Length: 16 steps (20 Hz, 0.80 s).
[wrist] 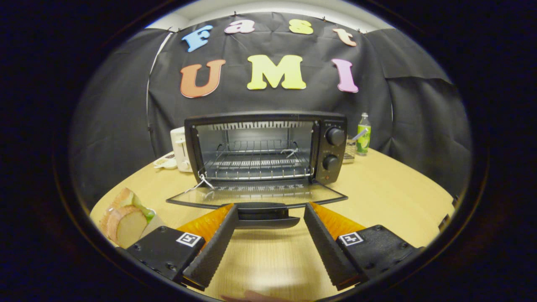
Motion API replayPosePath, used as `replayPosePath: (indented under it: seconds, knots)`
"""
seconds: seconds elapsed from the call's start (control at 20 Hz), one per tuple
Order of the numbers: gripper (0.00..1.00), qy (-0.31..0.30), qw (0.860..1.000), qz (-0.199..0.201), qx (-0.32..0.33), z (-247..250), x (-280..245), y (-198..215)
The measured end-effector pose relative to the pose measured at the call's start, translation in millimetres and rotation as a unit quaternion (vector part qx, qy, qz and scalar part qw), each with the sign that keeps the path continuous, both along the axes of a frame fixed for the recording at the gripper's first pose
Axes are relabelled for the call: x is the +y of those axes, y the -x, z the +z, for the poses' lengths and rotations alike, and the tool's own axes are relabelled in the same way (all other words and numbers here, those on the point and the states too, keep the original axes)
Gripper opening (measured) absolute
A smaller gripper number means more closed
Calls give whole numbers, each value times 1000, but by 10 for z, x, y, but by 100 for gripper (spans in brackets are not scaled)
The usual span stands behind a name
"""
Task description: Open the toaster oven, put the food inside, and close the toaster oven door.
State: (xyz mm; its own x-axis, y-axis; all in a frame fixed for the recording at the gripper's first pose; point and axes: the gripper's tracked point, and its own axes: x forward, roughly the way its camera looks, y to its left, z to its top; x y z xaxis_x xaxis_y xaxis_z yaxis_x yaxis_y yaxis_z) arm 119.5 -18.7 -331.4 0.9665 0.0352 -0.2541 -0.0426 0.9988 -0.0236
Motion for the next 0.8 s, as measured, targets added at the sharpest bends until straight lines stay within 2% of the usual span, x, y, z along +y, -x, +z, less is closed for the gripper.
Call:
replayPosePath:
  seconds: [0.15, 0.3, 0.4, 0.5, 0.6, 0.7, 0.8]
  knots:
    - [100, -14, 999, 7, 48, -238, -9, -3]
    - [100, -7, 998, 11, 57, -204, -47, -1]
    - [100, -6, 996, 39, 75, -163, 15, 50]
    - [100, -33, 990, 80, 108, -71, 125, 106]
    - [100, -81, 979, 115, 146, 105, 261, 199]
    - [98, -130, 961, 159, 185, 321, 478, 302]
    - [94, -141, 944, 197, 226, 474, 649, 406]
